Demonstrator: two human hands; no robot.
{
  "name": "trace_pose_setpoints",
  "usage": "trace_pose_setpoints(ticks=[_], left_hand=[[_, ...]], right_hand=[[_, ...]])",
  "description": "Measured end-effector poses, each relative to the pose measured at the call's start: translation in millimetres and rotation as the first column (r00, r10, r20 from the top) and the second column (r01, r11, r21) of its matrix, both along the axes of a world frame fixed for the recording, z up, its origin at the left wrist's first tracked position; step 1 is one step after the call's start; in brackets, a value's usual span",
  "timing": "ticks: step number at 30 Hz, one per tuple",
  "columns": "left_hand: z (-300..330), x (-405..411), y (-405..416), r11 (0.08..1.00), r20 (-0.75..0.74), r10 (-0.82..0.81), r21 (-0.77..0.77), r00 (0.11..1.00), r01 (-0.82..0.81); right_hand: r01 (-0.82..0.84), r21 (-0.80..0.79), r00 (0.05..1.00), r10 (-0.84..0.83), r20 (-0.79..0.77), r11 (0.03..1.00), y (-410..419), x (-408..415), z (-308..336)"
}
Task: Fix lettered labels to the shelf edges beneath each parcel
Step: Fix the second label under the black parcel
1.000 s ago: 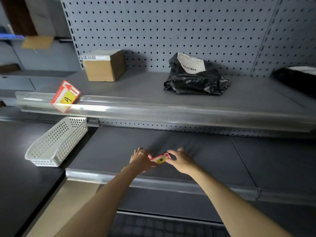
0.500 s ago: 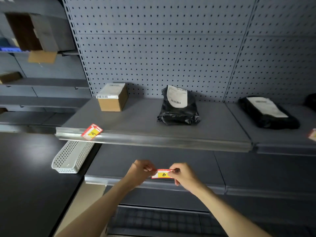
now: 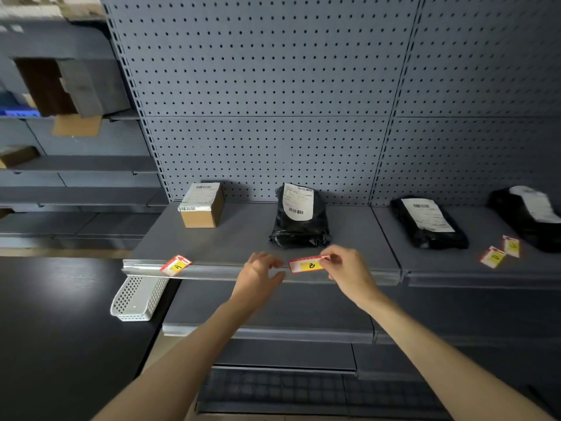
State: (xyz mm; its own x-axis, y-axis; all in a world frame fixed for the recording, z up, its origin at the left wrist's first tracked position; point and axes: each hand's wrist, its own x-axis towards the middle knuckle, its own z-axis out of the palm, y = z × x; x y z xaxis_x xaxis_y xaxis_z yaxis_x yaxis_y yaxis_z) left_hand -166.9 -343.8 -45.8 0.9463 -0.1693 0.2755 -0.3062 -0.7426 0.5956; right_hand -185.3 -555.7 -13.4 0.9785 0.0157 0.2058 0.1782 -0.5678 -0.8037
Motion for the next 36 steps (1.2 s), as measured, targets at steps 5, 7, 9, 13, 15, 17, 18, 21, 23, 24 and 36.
trace_pose_setpoints(ticks=[5,7,9,13,15,17,18,21,23,24,36], left_hand=[[-27.5,0.5,1.4,0.945,0.128,-0.048,0.327,0.991,0.003],[-35.2,1.4,1.7,0.930,0.135,-0.043,0.367,0.990,-0.010],[-38.5,2.0,2.1,0.921,0.149,-0.052,0.390,0.987,-0.011],[-36.2,4.4,2.9,0.926,0.171,-0.060,0.377,0.983,-0.009],[-36.2,5.9,4.7,0.930,0.173,-0.069,0.368,0.982,0.000],[-36.5,6.8,5.3,0.936,0.168,-0.070,0.353,0.983,0.006],[-36.6,7.0,5.6,0.940,0.164,-0.069,0.342,0.984,0.009],[-36.7,9.0,6.7,0.944,0.153,-0.077,0.330,0.985,0.023],[-35.6,10.3,7.7,0.943,0.143,-0.088,0.331,0.986,0.037],[-35.1,11.1,8.4,0.943,0.140,-0.089,0.329,0.986,0.038],[-19.2,19.7,8.4,0.926,0.026,-0.135,0.360,0.990,0.117]], right_hand=[[0.027,-0.095,0.996,-0.018,0.089,0.995,-1.9,17.1,-0.2],[0.020,-0.137,0.995,-0.005,0.102,0.990,0.2,23.4,-5.8],[0.001,-0.171,0.994,0.018,0.106,0.985,4.0,29.0,-11.1],[-0.006,-0.240,0.992,0.036,0.122,0.971,14.4,40.1,-13.0],[-0.008,-0.275,0.994,0.037,0.100,0.961,20.3,44.5,-13.5],[-0.034,-0.307,0.998,0.051,0.048,0.951,25.3,48.6,-17.3],[-0.053,-0.328,0.998,0.065,0.024,0.943,27.7,50.3,-19.7],[-0.085,-0.350,0.996,0.089,-0.007,0.933,30.7,54.8,-25.0],[-0.104,-0.364,0.994,0.102,-0.025,0.925,29.1,56.2,-25.8],[-0.124,-0.392,0.992,0.117,-0.040,0.912,28.3,56.4,-26.7],[-0.093,-0.504,0.995,0.095,-0.023,0.858,23.7,42.6,-22.8]])
